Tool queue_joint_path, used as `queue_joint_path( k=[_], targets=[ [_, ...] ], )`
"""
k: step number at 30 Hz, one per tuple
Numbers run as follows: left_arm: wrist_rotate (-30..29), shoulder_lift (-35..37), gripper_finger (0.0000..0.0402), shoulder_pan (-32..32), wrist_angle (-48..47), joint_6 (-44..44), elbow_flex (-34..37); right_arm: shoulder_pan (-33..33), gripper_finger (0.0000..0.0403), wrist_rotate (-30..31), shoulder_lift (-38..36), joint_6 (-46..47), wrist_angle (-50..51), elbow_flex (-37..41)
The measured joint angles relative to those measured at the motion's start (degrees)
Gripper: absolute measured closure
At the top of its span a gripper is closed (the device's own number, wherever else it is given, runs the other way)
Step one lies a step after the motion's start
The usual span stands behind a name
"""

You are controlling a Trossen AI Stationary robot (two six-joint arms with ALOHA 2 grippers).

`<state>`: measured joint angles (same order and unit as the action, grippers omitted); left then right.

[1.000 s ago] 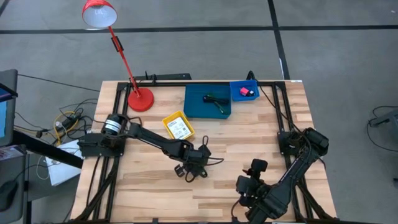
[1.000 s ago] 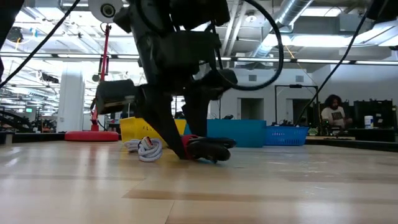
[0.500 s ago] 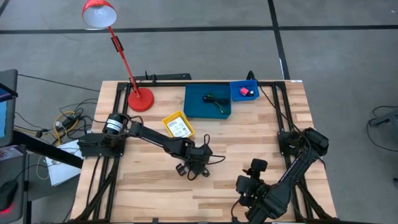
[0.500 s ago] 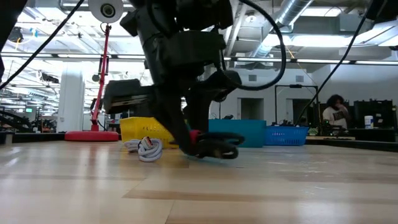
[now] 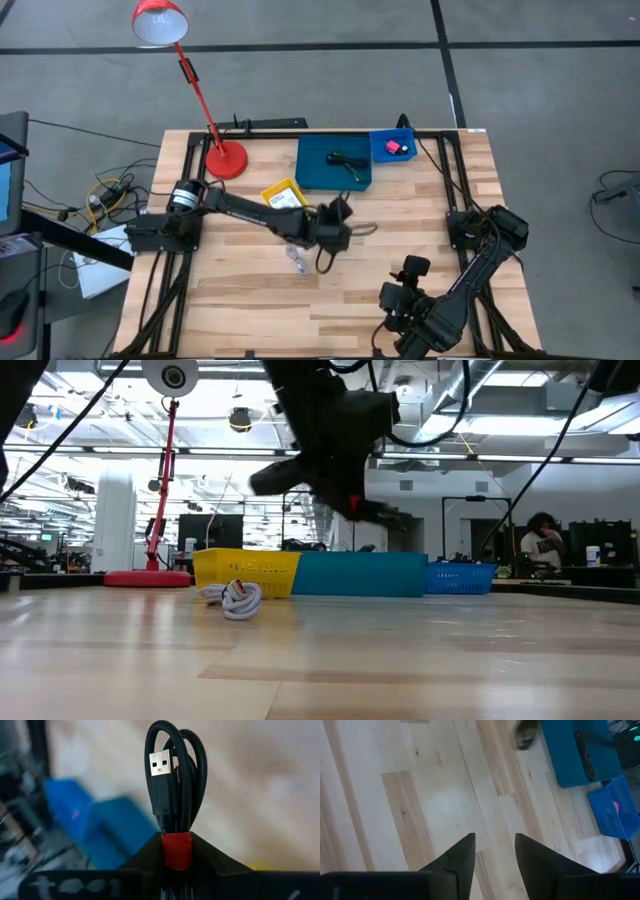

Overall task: Pick and place items into bin
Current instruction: Put the black charger cable into the dark blue bin

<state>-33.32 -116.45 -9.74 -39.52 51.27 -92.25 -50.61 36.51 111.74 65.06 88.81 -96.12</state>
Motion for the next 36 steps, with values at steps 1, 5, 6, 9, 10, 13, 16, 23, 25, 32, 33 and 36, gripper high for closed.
queue_joint_path(
  k=[1, 5, 6, 9, 10, 13, 16, 23, 25, 32, 33, 36],
  targets=[
    [-1.87, -0.02, 0.0354, 0.75, -0.41, 0.57, -0.99, 0.00, 0.0269, 0.00, 0.00, 0.00, -0.04, 0.00],
    [-6.24, -0.02, 0.0353, 4.78, -2.41, 2.75, -4.48, 0.00, 0.0270, -0.17, 0.00, -0.02, -0.41, 0.00],
    [-6.38, 0.00, 0.0353, 6.14, -2.89, 3.01, -5.14, 0.00, 0.0270, -0.26, 0.00, -0.02, -0.52, 0.00],
    [-6.44, 0.00, 0.0354, 10.56, -3.72, 3.03, -6.52, -0.02, 0.0268, -0.39, 0.00, -0.04, -0.79, 0.00],
    [-6.47, 0.00, 0.0354, 12.09, -3.75, 3.03, -6.71, -0.02, 0.0269, -0.39, 0.00, -0.04, -0.88, 0.00],
    [-6.14, 0.00, 0.0353, 16.63, -3.83, 2.98, -6.88, -0.04, 0.0270, -0.40, 0.00, -0.04, -0.96, 0.00],
    [-4.95, 0.00, 0.0349, 20.54, -3.80, 1.87, -6.90, -0.02, 0.0269, -0.42, 0.00, -0.04, -0.98, 0.00],
    [-3.32, 0.00, 0.0329, 25.92, -3.62, -0.18, -6.90, 0.00, 0.0270, -0.42, 0.00, -0.04, -1.00, 0.00],
    [-3.02, 0.00, 0.0319, 26.30, -3.60, 0.34, -6.90, 0.00, 0.0270, -0.42, 0.00, -0.06, -1.00, 0.00],
    [-0.06, 0.00, 0.0286, 25.21, -3.07, 2.93, -6.90, 0.00, 0.0270, -0.42, 0.00, -0.06, -1.01, 0.00],
    [-0.02, 0.00, 0.0281, 24.93, -2.89, 3.26, -6.90, 0.00, 0.0270, -0.44, 0.00, -0.07, -1.00, 0.00],
    [-0.10, 0.02, 0.0266, 24.20, -2.88, 5.11, -6.90, 0.00, 0.0269, -0.44, 0.00, -0.04, -1.02, 0.00]
  ],
)
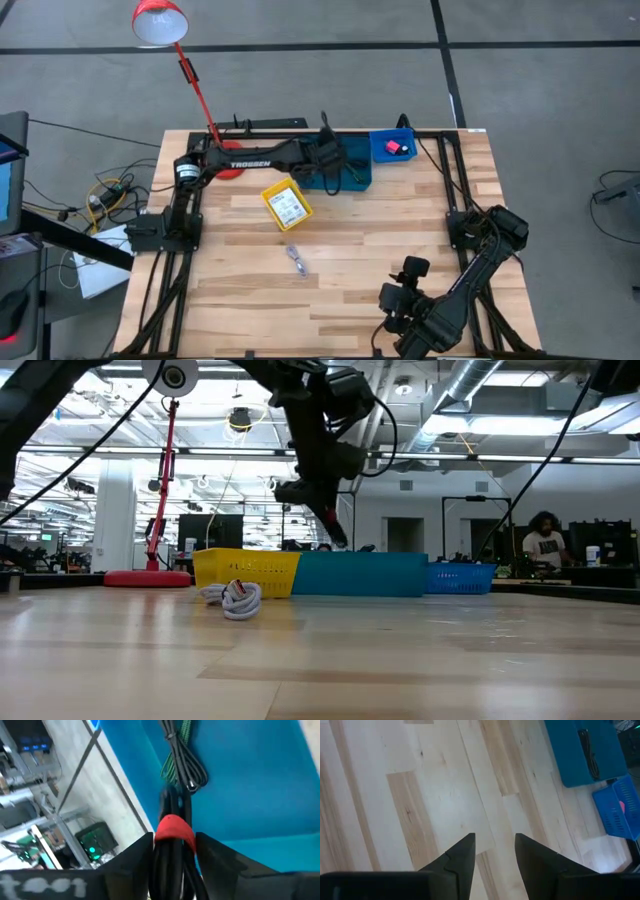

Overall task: Pick and place items into bin
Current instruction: Put the black charger cable into the dark blue bin, then put the white charger cable into the dark blue bin

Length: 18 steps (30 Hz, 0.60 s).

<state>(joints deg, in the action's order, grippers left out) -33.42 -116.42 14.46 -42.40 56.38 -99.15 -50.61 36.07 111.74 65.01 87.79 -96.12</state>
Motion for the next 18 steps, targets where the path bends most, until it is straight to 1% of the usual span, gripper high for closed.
queue_joint_path(
  k=[8, 13, 18],
  targets=[
    [-3.76, 0.04, 0.0238, -2.49, -0.14, 5.50, 0.00, 0.00, 0.0270, -0.02, -0.02, 0.00, -0.24, 0.00],
    [-6.68, 0.07, 0.0235, -3.86, -0.12, 8.26, 0.00, 0.00, 0.0269, -0.02, -0.02, 0.00, -0.38, 0.00],
    [-9.72, 0.07, 0.0235, -4.61, -0.19, 9.16, 0.00, 0.00, 0.0270, -0.06, -0.02, 0.00, -0.68, 0.00]
  ],
)
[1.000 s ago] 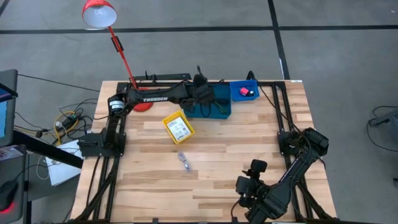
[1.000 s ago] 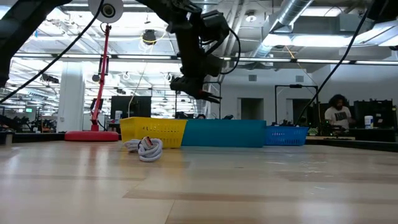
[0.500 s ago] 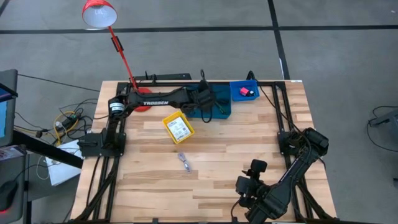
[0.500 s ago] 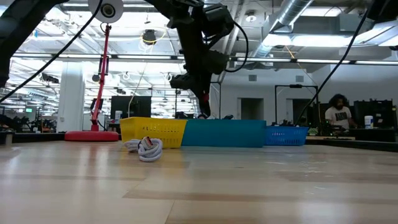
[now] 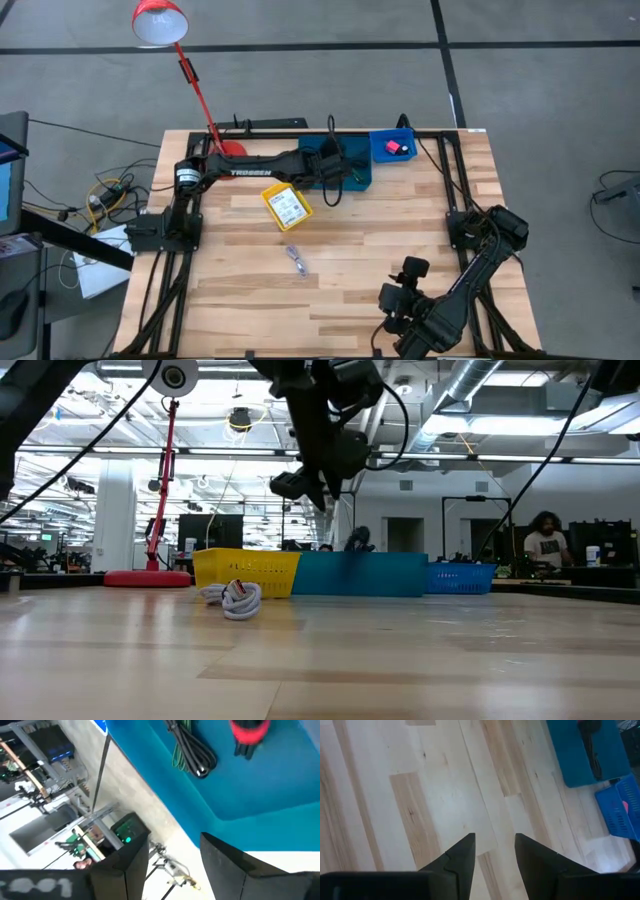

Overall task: Pick and place items into bin
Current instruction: Put the white charger cable into the dark blue bin

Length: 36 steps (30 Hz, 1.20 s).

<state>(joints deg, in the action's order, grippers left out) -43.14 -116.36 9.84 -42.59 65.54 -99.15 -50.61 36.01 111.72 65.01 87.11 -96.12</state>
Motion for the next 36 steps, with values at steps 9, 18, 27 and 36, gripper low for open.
queue_joint_path(
  k=[9, 18, 27, 36],
  targets=[
    [0.22, 0.02, 0.0235, -3.94, -15.20, -4.51, 0.00, -0.04, 0.0270, -0.16, 0.00, 0.00, -0.39, 0.00],
    [25.54, 0.02, 0.0235, -11.73, -32.90, -20.19, 0.00, -0.04, 0.0270, -0.16, 0.00, -0.09, -0.39, 0.00],
    [33.78, 0.02, 0.0235, -22.02, -33.32, -22.49, 0.00, -0.04, 0.0270, -0.13, 0.00, -0.48, -0.46, 0.00],
    [38.21, 0.02, 0.0235, -29.02, -27.58, -22.12, 0.00, -0.04, 0.0270, -0.13, -0.02, -0.50, -0.50, 0.00]
  ],
)
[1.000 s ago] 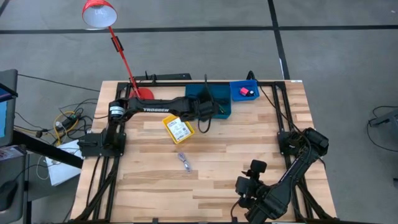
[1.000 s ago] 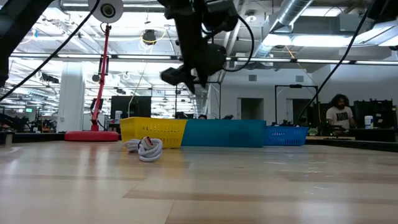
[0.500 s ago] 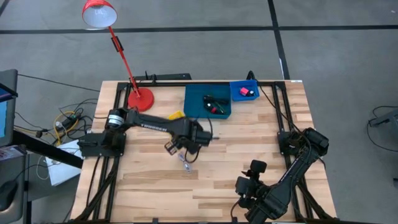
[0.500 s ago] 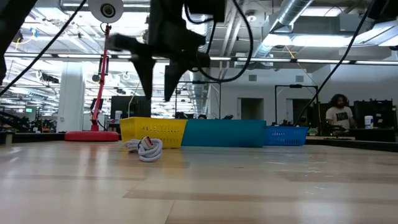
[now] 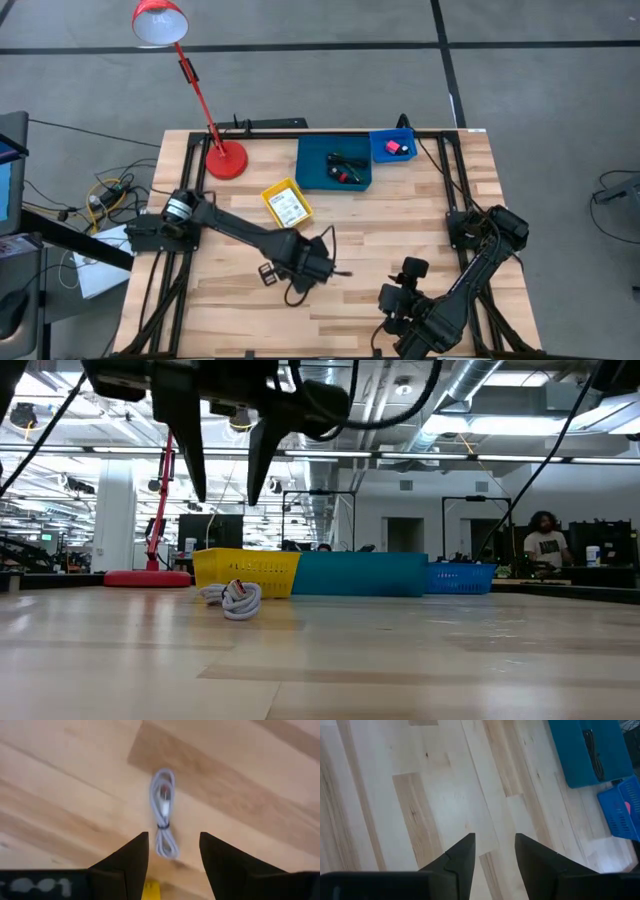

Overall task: Pick and place items into bin
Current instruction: Put the white charger cable into the dark blue bin

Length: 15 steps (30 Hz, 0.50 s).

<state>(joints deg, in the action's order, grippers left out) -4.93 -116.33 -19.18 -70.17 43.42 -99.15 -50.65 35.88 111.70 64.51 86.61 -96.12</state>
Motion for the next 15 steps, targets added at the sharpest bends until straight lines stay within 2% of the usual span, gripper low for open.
queue_joint_path(
  k=[9, 15],
  targets=[
    [0.13, 0.04, 0.0235, -1.64, 8.58, 0.42, 8.42, 0.00, 0.0269, 0.00, -0.02, 0.00, -0.13, 0.00],
    [-3.57, 0.04, 0.0235, -1.64, 11.18, 0.66, 14.11, 0.02, 0.0269, 0.04, -0.02, -0.09, -0.15, 0.00]
  ],
)
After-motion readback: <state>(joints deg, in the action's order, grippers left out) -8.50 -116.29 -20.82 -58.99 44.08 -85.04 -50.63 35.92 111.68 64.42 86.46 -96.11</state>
